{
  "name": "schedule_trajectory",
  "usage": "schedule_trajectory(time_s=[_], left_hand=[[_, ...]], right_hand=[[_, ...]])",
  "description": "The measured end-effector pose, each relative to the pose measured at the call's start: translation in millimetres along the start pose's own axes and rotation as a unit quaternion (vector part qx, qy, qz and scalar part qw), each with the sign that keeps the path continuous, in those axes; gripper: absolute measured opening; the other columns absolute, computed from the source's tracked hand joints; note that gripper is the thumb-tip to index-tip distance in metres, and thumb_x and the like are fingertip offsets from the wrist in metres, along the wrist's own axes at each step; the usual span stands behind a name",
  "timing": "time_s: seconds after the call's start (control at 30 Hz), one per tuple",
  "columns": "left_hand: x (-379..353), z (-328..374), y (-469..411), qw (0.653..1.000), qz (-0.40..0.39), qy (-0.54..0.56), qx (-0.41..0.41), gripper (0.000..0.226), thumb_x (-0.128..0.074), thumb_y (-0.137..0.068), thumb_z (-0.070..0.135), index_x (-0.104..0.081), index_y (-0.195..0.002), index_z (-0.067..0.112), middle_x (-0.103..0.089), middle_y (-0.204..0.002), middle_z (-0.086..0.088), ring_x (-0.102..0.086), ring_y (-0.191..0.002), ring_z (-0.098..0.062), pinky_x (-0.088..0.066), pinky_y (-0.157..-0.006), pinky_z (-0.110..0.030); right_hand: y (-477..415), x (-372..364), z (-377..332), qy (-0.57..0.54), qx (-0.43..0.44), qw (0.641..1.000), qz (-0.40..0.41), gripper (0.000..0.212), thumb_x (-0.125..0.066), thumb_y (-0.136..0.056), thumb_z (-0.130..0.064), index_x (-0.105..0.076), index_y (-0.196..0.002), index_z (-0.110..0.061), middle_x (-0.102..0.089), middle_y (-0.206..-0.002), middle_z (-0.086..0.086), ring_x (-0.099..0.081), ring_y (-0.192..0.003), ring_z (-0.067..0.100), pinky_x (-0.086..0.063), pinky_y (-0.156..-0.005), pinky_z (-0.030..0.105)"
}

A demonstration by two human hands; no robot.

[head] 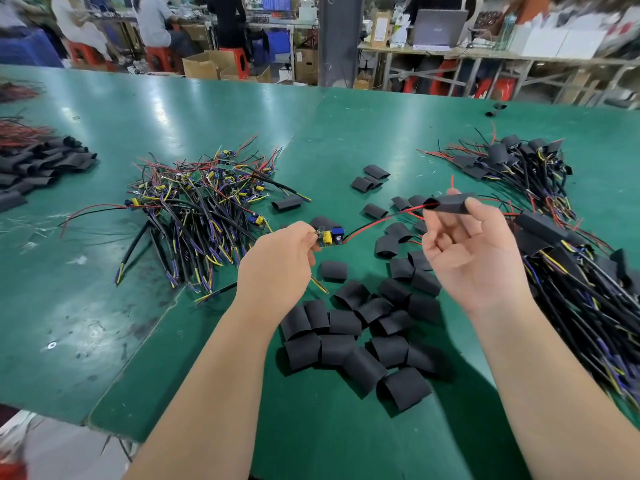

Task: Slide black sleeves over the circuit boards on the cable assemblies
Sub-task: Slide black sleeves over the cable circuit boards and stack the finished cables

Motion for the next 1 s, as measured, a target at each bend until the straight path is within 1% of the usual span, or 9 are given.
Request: schedule_trajectory(time_s=[0.13, 0.23, 0.37, 0.57, 0.7, 0.77, 0.83, 0.93, 1.0], left_hand=[[-2.4, 6.1, 1.0, 0.999, -0.006, 0.031, -0.02, 0.025, -0.041, -0.101, 0.017, -0.061, -0.088, 0.013, -0.064, -0.073, 0.004, -0.054, -0.07, -0.023, -0.048, -0.069, -0.039], [-5.0, 9.9, 3.0, 0.998, -0.001, 0.059, -0.036, 0.026, -0.042, -0.1, 0.017, -0.062, -0.084, 0.013, -0.064, -0.069, 0.005, -0.049, -0.059, -0.014, -0.045, -0.065, -0.035], [-7.2, 9.7, 4.4, 0.996, 0.006, 0.082, -0.048, 0.027, -0.044, -0.099, 0.016, -0.061, -0.078, 0.014, -0.062, -0.063, 0.006, -0.046, -0.05, -0.002, -0.038, -0.058, -0.028], [-5.5, 10.2, 2.4, 0.986, 0.016, 0.156, -0.052, 0.029, -0.045, -0.099, 0.011, -0.059, -0.074, 0.02, -0.06, -0.058, 0.009, -0.046, -0.045, 0.001, -0.03, -0.049, -0.01], [-8.2, 11.7, 2.8, 0.985, 0.011, 0.164, -0.061, 0.027, -0.047, -0.098, 0.01, -0.062, -0.076, 0.016, -0.062, -0.059, 0.007, -0.045, -0.043, 0.001, -0.028, -0.048, -0.01], [-10.0, 13.0, 3.7, 0.985, 0.005, 0.161, -0.069, 0.025, -0.048, -0.097, 0.01, -0.064, -0.078, 0.013, -0.062, -0.059, 0.006, -0.045, -0.044, 0.001, -0.028, -0.049, -0.009], [-10.7, 14.2, 4.2, 0.984, -0.004, 0.16, -0.076, 0.025, -0.049, -0.097, 0.01, -0.065, -0.078, 0.013, -0.062, -0.058, 0.009, -0.047, -0.046, 0.004, -0.029, -0.05, -0.007], [-10.0, 15.2, 4.0, 0.985, -0.001, 0.154, -0.075, 0.022, -0.053, -0.095, 0.011, -0.068, -0.08, 0.013, -0.062, -0.06, 0.015, -0.047, -0.047, 0.012, -0.03, -0.052, -0.003], [-10.6, 14.7, 3.7, 0.976, 0.008, 0.212, -0.047, 0.014, -0.057, -0.094, 0.013, -0.067, -0.085, 0.018, -0.067, -0.067, 0.016, -0.053, -0.046, 0.009, -0.039, -0.054, -0.007]], right_hand=[[1.2, -8.9, 10.9, 0.087, -0.005, 0.995, -0.041, 0.021, -0.058, -0.086, -0.015, -0.06, -0.106, -0.023, -0.071, -0.094, -0.001, -0.066, -0.078, 0.011, -0.049, -0.065, 0.02], [8.5, -19.7, 31.2, 0.142, -0.024, 0.983, -0.111, 0.036, -0.064, -0.07, -0.014, -0.062, -0.105, -0.02, -0.073, -0.098, 0.002, -0.067, -0.079, 0.013, -0.05, -0.062, 0.02], [12.1, -22.7, 41.2, 0.181, -0.025, 0.971, -0.153, 0.036, -0.068, -0.066, -0.011, -0.067, -0.101, -0.017, -0.072, -0.105, 0.002, -0.067, -0.088, 0.014, -0.053, -0.067, 0.022], [8.3, -18.0, 34.6, 0.177, -0.009, 0.971, -0.162, 0.024, -0.065, -0.07, -0.006, -0.069, -0.094, -0.009, -0.072, -0.104, 0.008, -0.07, -0.082, 0.016, -0.056, -0.071, 0.024], [11.8, -22.2, 36.6, 0.144, -0.021, 0.974, -0.173, 0.024, -0.063, -0.072, -0.007, -0.066, -0.095, -0.009, -0.074, -0.101, 0.007, -0.071, -0.077, 0.012, -0.056, -0.068, 0.021], [13.5, -23.5, 39.4, 0.156, -0.007, 0.974, -0.166, 0.018, -0.065, -0.07, -0.007, -0.067, -0.088, -0.01, -0.074, -0.093, 0.006, -0.069, -0.072, 0.012, -0.056, -0.067, 0.022], [16.1, -25.7, 44.0, 0.18, 0.003, 0.969, -0.167, 0.016, -0.066, -0.069, -0.008, -0.067, -0.084, -0.01, -0.074, -0.088, 0.007, -0.07, -0.075, 0.016, -0.057, -0.068, 0.024], [18.1, -27.3, 48.3, 0.191, -0.004, 0.967, -0.169, 0.022, -0.066, -0.069, -0.009, -0.064, -0.09, -0.008, -0.074, -0.089, 0.007, -0.071, -0.082, 0.019, -0.057, -0.07, 0.026], [17.4, -26.3, 48.5, 0.178, -0.013, 0.97, -0.164, 0.015, -0.064, -0.073, -0.009, -0.062, -0.088, -0.008, -0.075, -0.089, 0.006, -0.072, -0.08, 0.016, -0.057, -0.069, 0.024]])
Point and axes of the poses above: each hand's wrist, its own y-axis away from the middle knuckle, its own x-axis out of the back of the hand, z = x × y, the point moved 5 cm from there along -y, towards the middle knuckle
